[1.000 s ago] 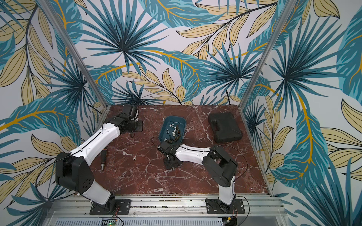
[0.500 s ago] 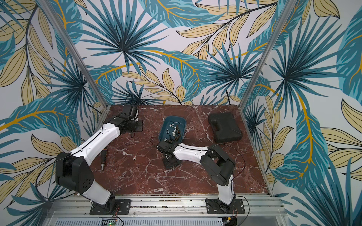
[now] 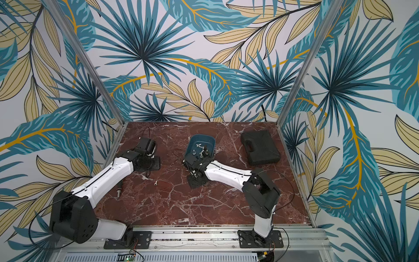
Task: Put the chess pieces into the storage box
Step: Pick up the chess piece at the center of the board, then place the chess piece in the storage box.
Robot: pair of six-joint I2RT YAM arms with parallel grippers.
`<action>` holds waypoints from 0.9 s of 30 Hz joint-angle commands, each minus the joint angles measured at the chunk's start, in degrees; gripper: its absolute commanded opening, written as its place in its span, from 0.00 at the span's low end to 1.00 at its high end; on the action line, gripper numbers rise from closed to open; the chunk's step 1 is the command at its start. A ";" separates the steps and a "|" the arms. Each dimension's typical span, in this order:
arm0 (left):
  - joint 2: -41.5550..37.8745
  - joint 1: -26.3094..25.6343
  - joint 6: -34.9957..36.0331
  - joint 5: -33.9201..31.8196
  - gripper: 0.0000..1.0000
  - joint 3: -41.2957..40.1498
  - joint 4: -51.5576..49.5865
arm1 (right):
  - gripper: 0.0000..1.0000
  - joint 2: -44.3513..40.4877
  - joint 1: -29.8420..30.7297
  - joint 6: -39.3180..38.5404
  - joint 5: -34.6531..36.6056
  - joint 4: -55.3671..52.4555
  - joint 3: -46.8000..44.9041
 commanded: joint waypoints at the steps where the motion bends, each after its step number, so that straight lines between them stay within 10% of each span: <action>1: -1.19 0.47 -3.50 -0.28 0.40 -4.43 -1.30 | 0.20 -1.78 -5.18 -2.24 1.02 -0.56 4.76; 16: 5.27 0.54 -0.10 -0.29 0.40 -5.25 2.14 | 0.32 11.67 -13.90 -2.95 0.79 -0.54 20.14; 27: 7.84 0.56 0.89 0.16 0.37 -4.20 3.09 | 0.35 5.78 -14.00 -2.60 1.71 1.20 16.48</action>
